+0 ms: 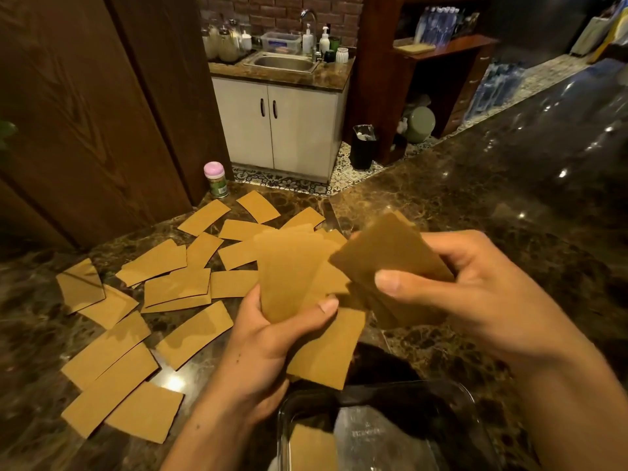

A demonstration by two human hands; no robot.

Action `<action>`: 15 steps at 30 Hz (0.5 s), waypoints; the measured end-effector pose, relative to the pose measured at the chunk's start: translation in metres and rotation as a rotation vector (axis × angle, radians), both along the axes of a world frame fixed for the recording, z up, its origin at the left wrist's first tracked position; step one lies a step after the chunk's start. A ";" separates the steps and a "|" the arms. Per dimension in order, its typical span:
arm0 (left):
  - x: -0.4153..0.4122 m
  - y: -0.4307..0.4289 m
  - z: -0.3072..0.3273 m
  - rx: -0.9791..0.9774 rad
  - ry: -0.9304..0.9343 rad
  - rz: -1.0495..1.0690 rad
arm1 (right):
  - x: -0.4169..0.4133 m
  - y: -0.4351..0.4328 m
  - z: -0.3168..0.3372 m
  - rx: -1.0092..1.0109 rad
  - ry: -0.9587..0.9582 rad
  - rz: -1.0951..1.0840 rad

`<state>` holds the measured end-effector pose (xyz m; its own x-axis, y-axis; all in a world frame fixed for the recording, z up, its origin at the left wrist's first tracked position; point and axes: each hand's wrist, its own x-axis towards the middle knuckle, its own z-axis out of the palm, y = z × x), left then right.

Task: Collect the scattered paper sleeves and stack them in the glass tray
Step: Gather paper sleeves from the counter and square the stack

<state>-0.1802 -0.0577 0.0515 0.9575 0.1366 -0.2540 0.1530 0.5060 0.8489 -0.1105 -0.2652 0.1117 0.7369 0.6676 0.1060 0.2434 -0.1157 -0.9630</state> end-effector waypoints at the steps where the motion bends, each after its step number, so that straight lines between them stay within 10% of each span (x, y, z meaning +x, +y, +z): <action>1: 0.000 -0.001 -0.001 0.039 -0.009 0.008 | 0.001 0.007 0.007 0.034 0.047 -0.018; 9: 0.000 0.003 0.000 -0.008 -0.069 0.083 | 0.010 0.017 -0.006 0.100 0.171 -0.243; 15: 0.002 0.004 0.006 0.052 -0.126 0.062 | 0.003 0.012 -0.002 0.005 0.221 0.051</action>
<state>-0.1786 -0.0538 0.0578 0.9706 0.2064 -0.1237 0.0135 0.4664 0.8845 -0.1077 -0.2534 0.1097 0.7078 0.7046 -0.0505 0.0319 -0.1033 -0.9941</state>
